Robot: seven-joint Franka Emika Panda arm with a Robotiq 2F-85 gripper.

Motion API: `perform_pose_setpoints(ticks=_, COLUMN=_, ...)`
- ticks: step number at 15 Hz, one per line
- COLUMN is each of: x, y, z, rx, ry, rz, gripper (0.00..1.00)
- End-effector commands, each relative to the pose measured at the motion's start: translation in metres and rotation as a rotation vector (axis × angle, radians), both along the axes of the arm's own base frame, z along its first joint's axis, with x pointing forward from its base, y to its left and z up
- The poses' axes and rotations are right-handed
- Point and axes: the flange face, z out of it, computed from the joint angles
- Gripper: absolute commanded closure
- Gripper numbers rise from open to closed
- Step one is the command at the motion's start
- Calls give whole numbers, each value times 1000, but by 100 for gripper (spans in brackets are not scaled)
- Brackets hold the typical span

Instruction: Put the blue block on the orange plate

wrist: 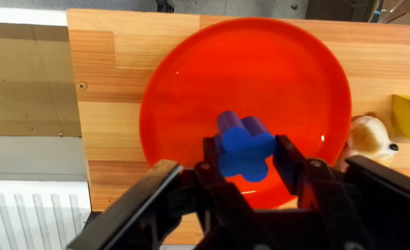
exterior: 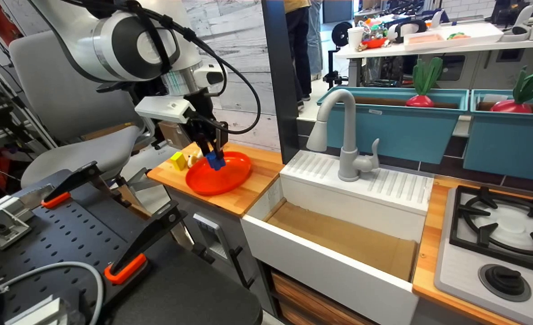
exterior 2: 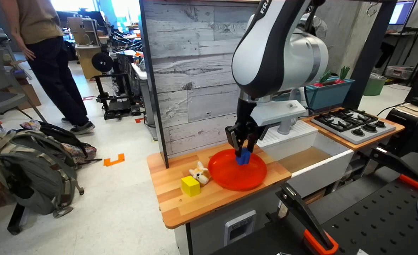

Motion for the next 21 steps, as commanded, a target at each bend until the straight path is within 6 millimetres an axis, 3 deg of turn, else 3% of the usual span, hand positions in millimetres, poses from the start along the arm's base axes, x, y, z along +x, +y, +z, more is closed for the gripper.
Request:
perform_pose_setpoints(ticks=1, x=12, y=4, z=-13, rx=9, ry=-11, rz=-27, gripper=80)
perform_pose_setpoints(ticks=9, x=23, y=6, z=-40, rx=10, ry=6, rz=-51, gripper=80)
perform_pose_setpoints(ticks=10, x=24, y=6, z=-42, rx=9, ry=8, rz=-56, gripper=30)
perform_pose_setpoints(ticks=11, x=26, y=6, z=-40, rx=6, ry=3, rz=-62, gripper=29)
perform_pose_setpoints(ticks=15, x=21, y=5, z=-34, rx=3, ry=-7, rz=-71, gripper=2)
perform_pose_setpoints(ticks=20, x=-7, y=15, z=-2, rx=11, ry=-22, rz=-43, gripper=0)
perform_pose_setpoints(ticks=21, x=11, y=13, z=-24, rx=10, ry=-9, rz=-37, gripper=0)
